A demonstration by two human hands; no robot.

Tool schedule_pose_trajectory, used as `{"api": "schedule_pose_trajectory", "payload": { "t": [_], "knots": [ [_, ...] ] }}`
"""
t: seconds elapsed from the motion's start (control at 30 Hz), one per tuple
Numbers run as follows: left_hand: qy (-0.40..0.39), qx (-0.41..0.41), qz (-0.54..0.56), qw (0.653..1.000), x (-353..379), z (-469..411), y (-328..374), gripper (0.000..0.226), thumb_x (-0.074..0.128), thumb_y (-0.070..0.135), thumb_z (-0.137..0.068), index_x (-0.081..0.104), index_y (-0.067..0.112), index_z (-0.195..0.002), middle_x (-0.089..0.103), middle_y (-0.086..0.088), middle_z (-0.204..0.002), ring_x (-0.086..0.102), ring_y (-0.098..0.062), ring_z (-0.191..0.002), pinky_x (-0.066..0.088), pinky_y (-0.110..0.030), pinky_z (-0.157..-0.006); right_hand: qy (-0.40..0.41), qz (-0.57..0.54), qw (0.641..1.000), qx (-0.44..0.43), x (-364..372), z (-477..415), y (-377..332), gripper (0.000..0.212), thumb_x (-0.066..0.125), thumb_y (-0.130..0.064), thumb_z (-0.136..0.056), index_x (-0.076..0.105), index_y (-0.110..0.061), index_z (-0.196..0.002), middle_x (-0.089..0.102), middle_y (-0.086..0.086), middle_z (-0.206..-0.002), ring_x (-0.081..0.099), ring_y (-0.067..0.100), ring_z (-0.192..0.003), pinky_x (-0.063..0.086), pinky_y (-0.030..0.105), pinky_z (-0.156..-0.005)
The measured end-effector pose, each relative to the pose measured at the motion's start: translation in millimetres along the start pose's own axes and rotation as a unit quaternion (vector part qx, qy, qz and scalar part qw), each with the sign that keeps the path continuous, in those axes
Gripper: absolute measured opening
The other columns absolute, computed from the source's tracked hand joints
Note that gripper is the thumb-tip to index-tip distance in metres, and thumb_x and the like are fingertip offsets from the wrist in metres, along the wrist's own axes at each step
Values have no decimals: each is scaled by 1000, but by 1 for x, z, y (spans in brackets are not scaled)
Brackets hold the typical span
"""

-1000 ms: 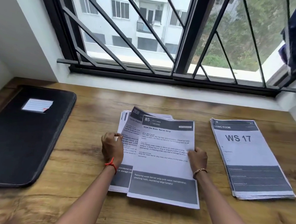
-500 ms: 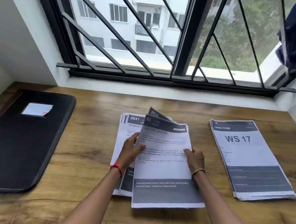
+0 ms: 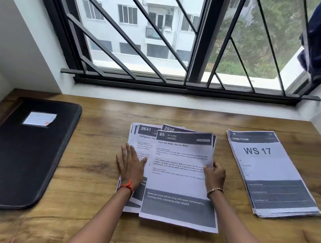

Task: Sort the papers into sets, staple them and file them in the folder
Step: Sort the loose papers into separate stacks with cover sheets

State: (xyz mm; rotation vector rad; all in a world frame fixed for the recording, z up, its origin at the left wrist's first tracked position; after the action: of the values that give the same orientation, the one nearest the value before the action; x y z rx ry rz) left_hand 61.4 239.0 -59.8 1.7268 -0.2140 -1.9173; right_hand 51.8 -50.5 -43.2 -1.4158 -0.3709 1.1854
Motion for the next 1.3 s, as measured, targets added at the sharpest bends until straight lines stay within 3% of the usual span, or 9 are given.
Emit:
{"api": "schedule_pose_trajectory", "payload": {
  "t": [0.1, 0.23, 0.33, 0.43, 0.83, 0.97, 1.07, 1.17, 1.3],
  "knots": [
    [3, -10, 22, 1000, 1, -1, -7, 74, 40, 45, -95, 4, 7, -149, -9, -7, -157, -15, -18, -144, -11, -41, -114, 21, 31, 999, 14, 2, 0, -1, 26, 41, -17, -68, 59, -5, -83, 58, 10, -76, 51, 24, -71, 36, 25, -56],
    [57, -23, 104, 993, -8, -7, -10, 68, 63, 34, -86, 33, 8, -141, 16, -8, -156, 4, -18, -145, -2, -39, -115, 18, 65, 997, 30, 7, -3, 4, 57, 38, -32, -61, 61, -5, -106, 66, 15, -102, 60, 35, -95, 49, 39, -77],
    [84, -76, 156, 981, -17, -14, -15, 62, 79, 28, -70, 51, 7, -121, 40, -12, -136, 29, -26, -130, 21, -39, -106, 4, 68, 998, 8, 10, 2, -3, 40, 40, -30, -64, 61, -6, -89, 67, 16, -94, 59, 35, -90, 48, 37, -73],
    [53, -136, 160, 976, -20, -21, -18, 64, 84, 27, -64, 52, 7, -115, 37, -13, -129, 33, -30, -117, 30, -36, -95, -7, 60, 998, -16, 13, 7, -10, 13, 49, -15, -76, 61, -12, -81, 68, 10, -86, 60, 32, -81, 46, 33, -67],
    [55, -135, 204, 968, -25, -37, -27, 62, 85, 20, -63, 54, -2, -112, 52, -19, -122, 42, -32, -117, 36, -35, -91, -18, 59, 998, -32, 16, 6, -11, 14, 53, -5, -77, 64, -11, -83, 66, 3, -76, 57, 26, -68, 38, 26, -59],
    [104, -121, 217, 963, -31, -40, -33, 35, 82, 12, -66, 63, -4, -89, 60, -21, -104, 50, -35, -103, 41, -37, -78, -19, 37, 998, -46, 17, 6, -17, 14, 52, -2, -77, 63, -10, -78, 67, 4, -76, 56, 22, -63, 38, 23, -54],
    [156, -14, 262, 952, -42, -32, -15, 16, 77, 7, -72, 62, 4, -77, 62, -15, -85, 53, -28, -87, 38, -32, -67, -18, -5, 998, -65, 19, 6, -23, 10, 51, -7, -75, 61, -3, -75, 64, 9, -74, 51, 21, -61, 39, 26, -51],
    [83, 44, 352, 931, -33, -26, -1, 12, 70, 11, -81, 58, 10, -80, 62, -4, -73, 56, -20, -71, 42, -30, -60, -12, -37, 997, -74, 21, 3, -24, 28, 45, -20, -64, 62, -3, -78, 65, 14, -77, 54, 23, -68, 42, 29, -58],
    [-46, 67, 439, 895, -14, -18, 13, 39, 71, 20, -81, 56, 10, -116, 67, -3, -105, 64, -13, -94, 52, -27, -81, -37, -80, 995, -53, 25, 4, -27, 18, 46, -21, -62, 58, -13, -73, 60, 2, -73, 51, 19, -70, 38, 21, -52]
  ]
}}
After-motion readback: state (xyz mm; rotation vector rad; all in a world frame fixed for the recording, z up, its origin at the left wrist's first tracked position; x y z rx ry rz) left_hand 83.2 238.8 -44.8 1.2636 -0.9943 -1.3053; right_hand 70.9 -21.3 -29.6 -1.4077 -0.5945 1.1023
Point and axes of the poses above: each hand's wrist, its own z-axis away from the middle knuckle, its own x-axis out of the palm, y = z × x, the point moved 7 cm from there along -z, towards the middle knuckle
